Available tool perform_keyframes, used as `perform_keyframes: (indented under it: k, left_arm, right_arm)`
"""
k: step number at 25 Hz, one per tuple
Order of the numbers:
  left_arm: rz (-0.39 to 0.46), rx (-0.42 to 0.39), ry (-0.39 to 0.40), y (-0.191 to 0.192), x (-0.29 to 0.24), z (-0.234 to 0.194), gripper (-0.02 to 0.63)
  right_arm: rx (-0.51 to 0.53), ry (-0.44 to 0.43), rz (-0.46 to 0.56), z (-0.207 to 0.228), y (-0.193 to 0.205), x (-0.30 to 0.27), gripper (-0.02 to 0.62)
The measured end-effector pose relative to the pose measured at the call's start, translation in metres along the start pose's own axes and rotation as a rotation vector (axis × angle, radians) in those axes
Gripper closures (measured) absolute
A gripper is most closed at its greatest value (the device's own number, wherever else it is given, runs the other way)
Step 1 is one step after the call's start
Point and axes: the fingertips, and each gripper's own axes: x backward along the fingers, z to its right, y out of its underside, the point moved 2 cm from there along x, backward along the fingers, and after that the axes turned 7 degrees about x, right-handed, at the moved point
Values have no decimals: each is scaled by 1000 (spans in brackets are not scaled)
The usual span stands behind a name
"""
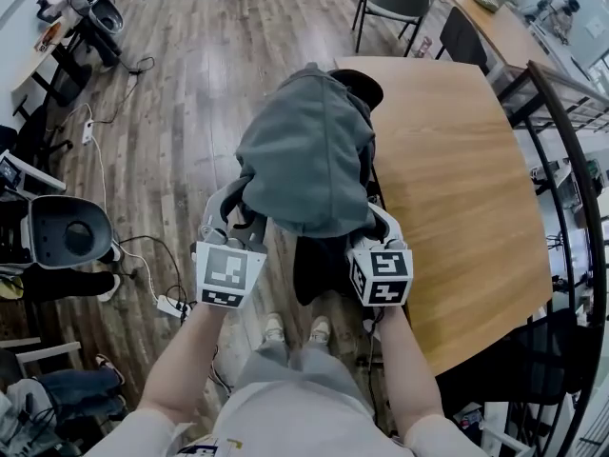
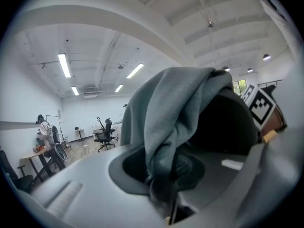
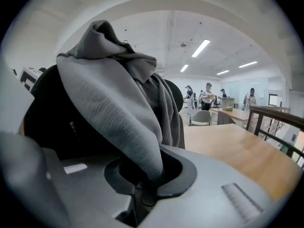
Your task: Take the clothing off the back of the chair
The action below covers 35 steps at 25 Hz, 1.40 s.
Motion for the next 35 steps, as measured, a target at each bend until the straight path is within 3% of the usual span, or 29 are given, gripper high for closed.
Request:
perform_keyframes:
  k: [8,17,25,35]
  left_arm:
    - [78,59,-64,-27,24,-12,543]
    - [321,53,-147,-106,67,-22,546]
    - [479,56,-141,-184,127,-21,548]
    - [631,-49,-201,-257,229,-28,546]
  right_arm:
    - [-150,15,129,20,-36,26,566]
    - [-164,19,348,30,-107,63,568]
    - [-190,-84,485,0,-172,110,566]
    - [-152,-226,713,-50,-266,180,566]
